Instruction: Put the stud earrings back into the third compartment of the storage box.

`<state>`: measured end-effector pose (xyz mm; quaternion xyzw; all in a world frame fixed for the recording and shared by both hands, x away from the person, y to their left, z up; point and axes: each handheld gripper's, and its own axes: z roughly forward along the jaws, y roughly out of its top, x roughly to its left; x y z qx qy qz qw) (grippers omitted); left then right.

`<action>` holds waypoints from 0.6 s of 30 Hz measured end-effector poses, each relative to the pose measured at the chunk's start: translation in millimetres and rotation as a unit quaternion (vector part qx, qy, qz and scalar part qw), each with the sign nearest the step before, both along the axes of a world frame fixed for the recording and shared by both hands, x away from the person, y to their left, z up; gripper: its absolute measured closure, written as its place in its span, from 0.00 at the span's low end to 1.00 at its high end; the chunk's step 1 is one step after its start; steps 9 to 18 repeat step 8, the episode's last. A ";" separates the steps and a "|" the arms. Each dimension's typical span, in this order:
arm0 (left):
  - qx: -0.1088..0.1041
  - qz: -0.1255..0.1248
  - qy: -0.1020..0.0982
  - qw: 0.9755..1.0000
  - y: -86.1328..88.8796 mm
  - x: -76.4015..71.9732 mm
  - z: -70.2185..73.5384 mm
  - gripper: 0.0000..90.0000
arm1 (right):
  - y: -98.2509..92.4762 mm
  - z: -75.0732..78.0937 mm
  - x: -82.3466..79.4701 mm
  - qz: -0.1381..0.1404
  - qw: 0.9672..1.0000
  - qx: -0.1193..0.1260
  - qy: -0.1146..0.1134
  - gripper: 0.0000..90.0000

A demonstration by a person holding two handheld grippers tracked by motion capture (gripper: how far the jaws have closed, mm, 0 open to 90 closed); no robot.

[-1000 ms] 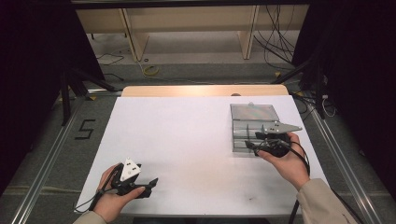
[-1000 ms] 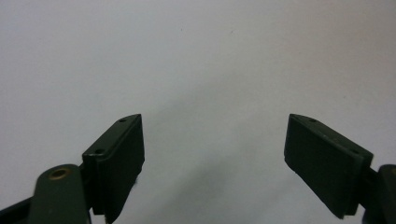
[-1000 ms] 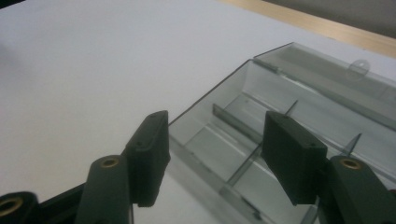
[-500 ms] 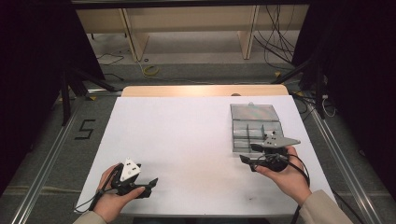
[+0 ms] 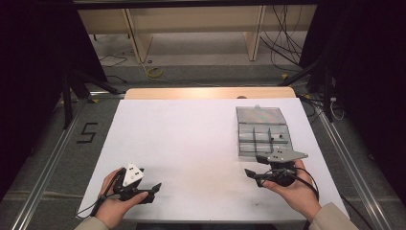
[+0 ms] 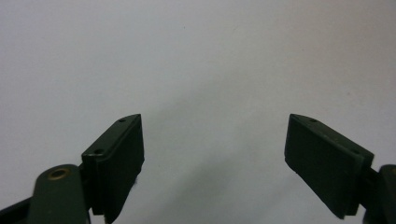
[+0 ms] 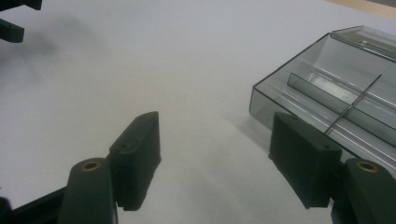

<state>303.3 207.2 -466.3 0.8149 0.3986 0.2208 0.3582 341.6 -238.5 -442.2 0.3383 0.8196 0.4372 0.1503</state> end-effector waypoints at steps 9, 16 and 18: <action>0.000 0.000 -0.001 1.000 0.2 -0.4 0.4 0.22 | -0.4 -0.2 -1.6 0.000 1.000 0.001 -0.002 0.37; 0.000 0.000 -0.001 1.000 0.2 -0.4 0.4 0.22 | -0.4 -0.2 -1.6 0.000 1.000 0.001 -0.002 0.37; 0.000 0.000 -0.001 1.000 0.2 -0.4 0.4 0.22 | -0.4 -0.2 -1.6 0.000 1.000 0.001 -0.002 0.37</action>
